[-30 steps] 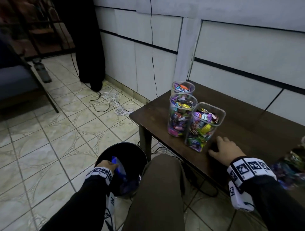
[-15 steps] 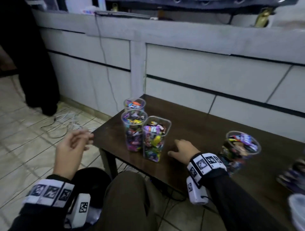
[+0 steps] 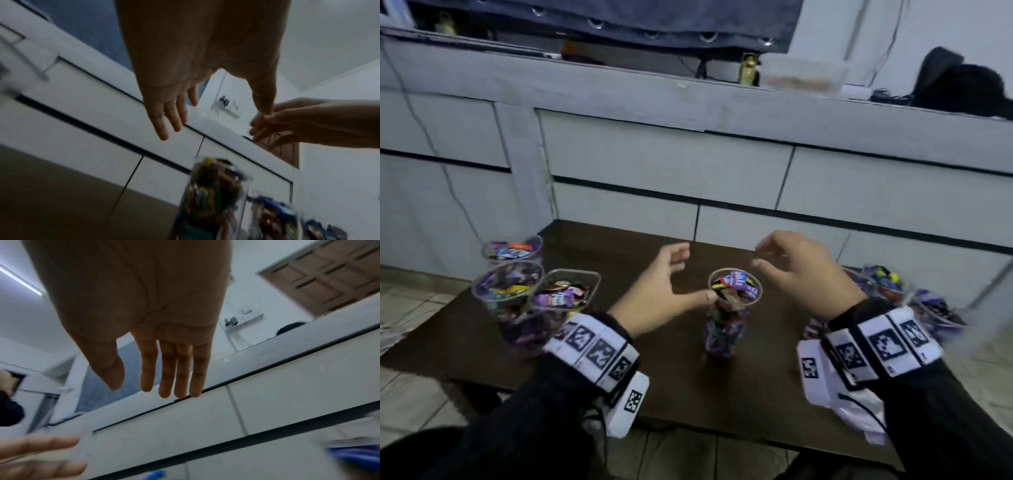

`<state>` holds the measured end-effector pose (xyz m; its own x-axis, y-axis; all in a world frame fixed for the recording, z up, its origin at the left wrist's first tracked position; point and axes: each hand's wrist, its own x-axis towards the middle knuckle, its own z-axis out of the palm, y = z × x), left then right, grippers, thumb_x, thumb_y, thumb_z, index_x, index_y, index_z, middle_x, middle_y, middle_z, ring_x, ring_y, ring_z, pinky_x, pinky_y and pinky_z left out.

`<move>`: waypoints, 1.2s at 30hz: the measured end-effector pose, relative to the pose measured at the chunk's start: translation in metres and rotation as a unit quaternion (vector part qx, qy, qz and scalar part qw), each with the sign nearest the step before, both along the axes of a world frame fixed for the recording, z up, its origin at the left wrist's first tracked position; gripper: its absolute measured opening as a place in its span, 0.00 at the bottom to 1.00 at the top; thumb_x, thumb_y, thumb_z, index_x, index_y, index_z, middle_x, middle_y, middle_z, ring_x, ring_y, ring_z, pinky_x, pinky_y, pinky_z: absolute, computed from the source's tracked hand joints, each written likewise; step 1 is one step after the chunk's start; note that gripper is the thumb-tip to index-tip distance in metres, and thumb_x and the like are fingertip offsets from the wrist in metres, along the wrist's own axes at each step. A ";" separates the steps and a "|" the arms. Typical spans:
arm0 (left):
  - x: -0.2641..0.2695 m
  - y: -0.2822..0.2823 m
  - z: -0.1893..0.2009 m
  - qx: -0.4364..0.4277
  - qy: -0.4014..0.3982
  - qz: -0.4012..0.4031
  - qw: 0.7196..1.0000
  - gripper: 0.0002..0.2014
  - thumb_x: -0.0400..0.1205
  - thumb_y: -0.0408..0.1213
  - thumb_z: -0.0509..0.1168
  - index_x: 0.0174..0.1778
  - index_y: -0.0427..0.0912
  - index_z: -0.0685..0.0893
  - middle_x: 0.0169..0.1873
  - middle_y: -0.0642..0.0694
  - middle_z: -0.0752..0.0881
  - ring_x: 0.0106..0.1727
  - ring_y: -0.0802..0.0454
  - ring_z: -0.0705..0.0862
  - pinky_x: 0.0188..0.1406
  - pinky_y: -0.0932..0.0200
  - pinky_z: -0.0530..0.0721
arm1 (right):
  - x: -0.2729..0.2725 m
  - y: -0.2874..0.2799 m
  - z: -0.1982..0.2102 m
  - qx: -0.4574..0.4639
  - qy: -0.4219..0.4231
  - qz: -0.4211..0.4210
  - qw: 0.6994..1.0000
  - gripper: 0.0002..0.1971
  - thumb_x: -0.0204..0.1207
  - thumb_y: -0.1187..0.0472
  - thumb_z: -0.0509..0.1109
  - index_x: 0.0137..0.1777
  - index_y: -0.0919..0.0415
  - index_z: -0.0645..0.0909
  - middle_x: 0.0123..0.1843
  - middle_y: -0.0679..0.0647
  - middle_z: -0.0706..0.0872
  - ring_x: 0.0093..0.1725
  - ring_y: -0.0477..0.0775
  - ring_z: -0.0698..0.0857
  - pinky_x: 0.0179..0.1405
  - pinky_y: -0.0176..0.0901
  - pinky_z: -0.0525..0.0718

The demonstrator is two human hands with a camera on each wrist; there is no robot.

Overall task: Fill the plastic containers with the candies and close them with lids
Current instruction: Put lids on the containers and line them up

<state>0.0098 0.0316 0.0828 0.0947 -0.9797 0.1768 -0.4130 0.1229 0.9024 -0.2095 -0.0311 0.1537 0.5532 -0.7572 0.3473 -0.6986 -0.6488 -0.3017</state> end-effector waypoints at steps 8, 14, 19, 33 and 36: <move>-0.027 -0.059 -0.044 0.098 0.002 -0.052 0.994 0.66 0.59 0.47 0.86 0.84 0.55 0.46 0.81 0.49 0.65 0.77 0.54 0.70 0.77 0.52 0.69 | -0.124 -0.030 -0.068 0.157 0.175 -0.225 0.946 0.12 0.77 0.47 0.69 0.46 0.54 0.74 0.46 0.53 0.84 0.45 0.51 0.81 0.39 0.42 0.74; -0.033 -0.074 -0.057 0.076 0.035 -0.073 0.994 0.60 0.60 0.42 0.86 0.82 0.58 0.55 0.69 0.54 0.75 0.68 0.57 0.78 0.70 0.54 0.78 | -0.150 -0.037 -0.125 0.287 0.249 -0.313 0.871 0.36 0.74 0.30 0.61 0.66 0.62 0.65 0.65 0.64 0.81 0.65 0.62 0.80 0.62 0.49 0.78; -0.031 -0.077 -0.068 0.064 0.051 -0.065 0.995 0.44 0.59 0.42 0.86 0.69 0.63 0.70 0.64 0.59 0.80 0.66 0.59 0.80 0.70 0.49 0.80 | -0.149 -0.038 -0.136 0.263 0.248 -0.329 0.872 0.38 0.70 0.23 0.53 0.62 0.57 0.67 0.63 0.63 0.82 0.65 0.62 0.80 0.68 0.56 0.74; -0.028 -0.081 -0.072 0.069 0.074 -0.103 0.990 0.42 0.63 0.38 0.85 0.68 0.62 0.69 0.64 0.61 0.78 0.65 0.64 0.79 0.59 0.65 0.81 | -0.117 0.001 -0.055 0.198 0.115 -0.145 0.963 0.48 0.62 0.21 0.52 0.74 0.54 0.64 0.68 0.53 0.77 0.58 0.47 0.75 0.56 0.40 0.71; -0.029 -0.077 -0.073 0.064 0.079 -0.106 0.989 0.42 0.63 0.38 0.85 0.68 0.62 0.70 0.64 0.59 0.79 0.66 0.62 0.79 0.63 0.62 0.81 | -0.076 0.001 -0.033 0.125 0.059 -0.065 0.988 0.51 0.63 0.22 0.53 0.82 0.52 0.56 0.77 0.51 0.70 0.71 0.48 0.70 0.68 0.40 0.67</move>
<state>-0.0193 -0.0458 0.0095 -0.0990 -0.9939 0.0485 -0.2426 0.0713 0.9675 -0.2858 -0.0302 0.1206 0.4713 -0.8784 0.0789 -0.8111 -0.4669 -0.3522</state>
